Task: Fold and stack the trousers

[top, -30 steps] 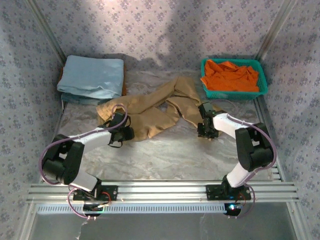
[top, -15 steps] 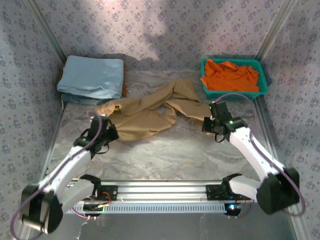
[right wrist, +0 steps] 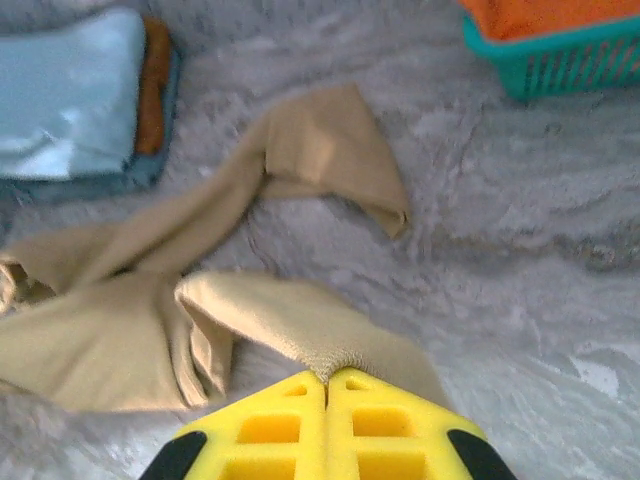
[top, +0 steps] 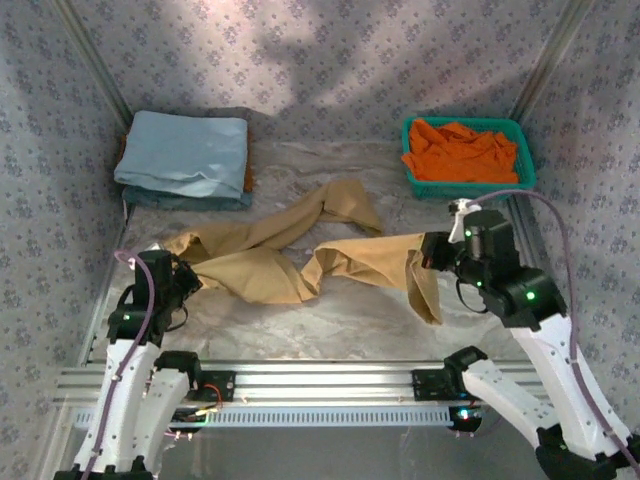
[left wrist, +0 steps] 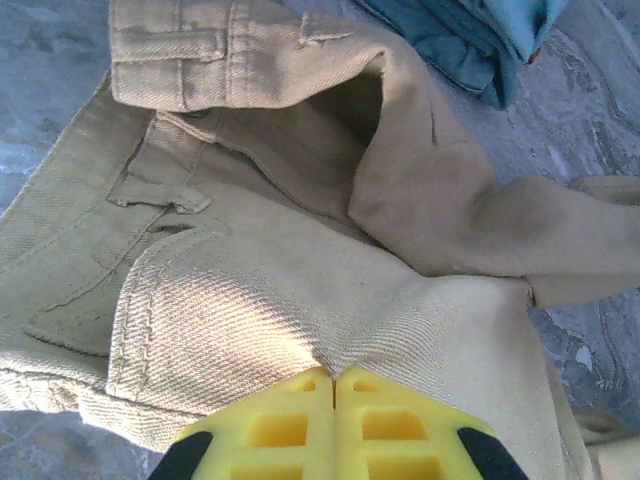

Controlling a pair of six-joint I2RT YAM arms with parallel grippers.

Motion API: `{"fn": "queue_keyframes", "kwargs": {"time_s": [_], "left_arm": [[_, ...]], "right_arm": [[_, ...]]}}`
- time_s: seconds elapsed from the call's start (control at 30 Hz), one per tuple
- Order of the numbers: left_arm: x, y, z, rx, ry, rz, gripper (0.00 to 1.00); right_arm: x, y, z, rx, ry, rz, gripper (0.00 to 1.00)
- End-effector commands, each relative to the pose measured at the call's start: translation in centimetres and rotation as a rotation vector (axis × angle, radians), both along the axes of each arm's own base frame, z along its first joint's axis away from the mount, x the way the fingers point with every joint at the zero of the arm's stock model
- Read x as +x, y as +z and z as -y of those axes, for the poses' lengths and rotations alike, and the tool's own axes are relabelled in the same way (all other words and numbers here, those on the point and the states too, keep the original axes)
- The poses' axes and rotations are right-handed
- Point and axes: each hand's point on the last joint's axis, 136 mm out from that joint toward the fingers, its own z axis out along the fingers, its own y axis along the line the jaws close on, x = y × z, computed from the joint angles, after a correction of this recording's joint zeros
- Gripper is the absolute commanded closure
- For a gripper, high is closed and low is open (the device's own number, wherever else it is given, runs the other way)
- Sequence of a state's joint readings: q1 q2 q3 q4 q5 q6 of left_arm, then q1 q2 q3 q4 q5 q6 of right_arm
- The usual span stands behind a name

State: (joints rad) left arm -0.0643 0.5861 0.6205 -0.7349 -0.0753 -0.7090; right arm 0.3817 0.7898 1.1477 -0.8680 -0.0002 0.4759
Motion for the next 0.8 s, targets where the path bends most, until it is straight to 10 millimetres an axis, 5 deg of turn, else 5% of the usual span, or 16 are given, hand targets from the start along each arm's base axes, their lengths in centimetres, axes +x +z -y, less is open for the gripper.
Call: {"fn": "queue_keyframes", "kwargs": {"time_s": [0.0,0.1,0.23,0.3,0.37,0.43,0.53,0.6,0.77], "left_arm": [[1.0,1.8,-1.0,-0.017,0.062,0.052,1.0],[2.4,1.9,-1.7,-0.05,0.105,0.069,1.0],[4.1,1.9,-2.7,-0.1,0.157,0.086,1.0],[5.0,1.9,-2.7,-0.123,0.16,0.089,1.0],[5.9,1.6,-2.4,-0.147,0.145,0.086,1.0],[6.7,1.0,-2.0,-0.171,0.133,0.074,1.0],[7.3,-0.1,-2.0,-0.181,0.138,0.048,1.0],[7.4,-0.7,-1.9,-0.191,0.134,0.037,1.0],[6.4,-1.8,-1.8,-0.177,0.127,0.005,1.0]], "right_arm": [[2.6,-0.5,3.3,-0.001,-0.165,-0.048,1.0],[6.5,-3.7,8.2,0.034,-0.375,-0.141,1.0],[10.5,-10.7,15.4,0.084,-0.604,-0.315,1.0],[12.2,-12.8,17.3,0.11,-0.64,-0.351,1.0],[14.0,-14.4,17.9,0.124,-0.617,-0.406,0.64],[15.2,-13.9,18.0,0.098,-0.601,-0.417,0.47],[14.9,-11.9,16.8,0.053,-0.586,-0.357,0.39],[13.9,-10.9,14.4,0.03,-0.537,-0.327,0.37],[9.3,-14.0,5.0,0.012,-0.348,-0.342,0.25]]}}
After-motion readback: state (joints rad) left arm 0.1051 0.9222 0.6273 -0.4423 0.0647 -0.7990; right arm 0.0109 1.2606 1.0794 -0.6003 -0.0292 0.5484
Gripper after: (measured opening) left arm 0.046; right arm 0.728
